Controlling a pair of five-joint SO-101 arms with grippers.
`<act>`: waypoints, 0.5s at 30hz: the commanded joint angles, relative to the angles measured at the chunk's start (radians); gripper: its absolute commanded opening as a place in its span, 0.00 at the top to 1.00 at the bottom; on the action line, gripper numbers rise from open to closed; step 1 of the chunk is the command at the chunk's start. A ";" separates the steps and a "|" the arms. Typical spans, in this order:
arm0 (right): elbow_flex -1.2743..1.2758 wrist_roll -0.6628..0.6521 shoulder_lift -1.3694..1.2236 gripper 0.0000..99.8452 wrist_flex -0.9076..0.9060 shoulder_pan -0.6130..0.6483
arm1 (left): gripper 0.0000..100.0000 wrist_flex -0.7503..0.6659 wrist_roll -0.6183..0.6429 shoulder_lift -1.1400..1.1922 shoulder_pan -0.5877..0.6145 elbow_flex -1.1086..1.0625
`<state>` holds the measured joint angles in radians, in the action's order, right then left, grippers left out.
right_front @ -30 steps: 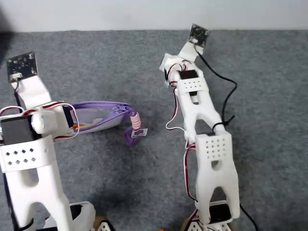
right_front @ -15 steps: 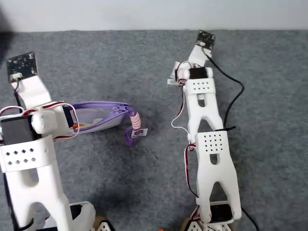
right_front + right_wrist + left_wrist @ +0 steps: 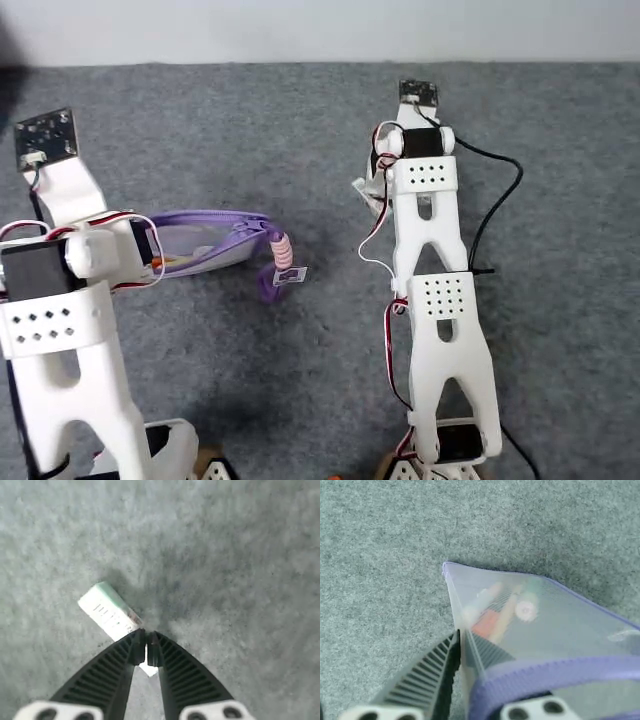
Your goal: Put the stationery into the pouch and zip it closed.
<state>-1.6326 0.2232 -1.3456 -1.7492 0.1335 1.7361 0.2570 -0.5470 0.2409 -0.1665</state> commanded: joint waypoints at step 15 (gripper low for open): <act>0.014 -0.123 0.119 0.75 -0.028 0.130 | 0.99 0.003 0.009 -0.028 -0.006 0.010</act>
<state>-1.6233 0.1527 -1.2643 -1.7507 0.2532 1.7361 0.2570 -0.5470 0.2409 -0.1665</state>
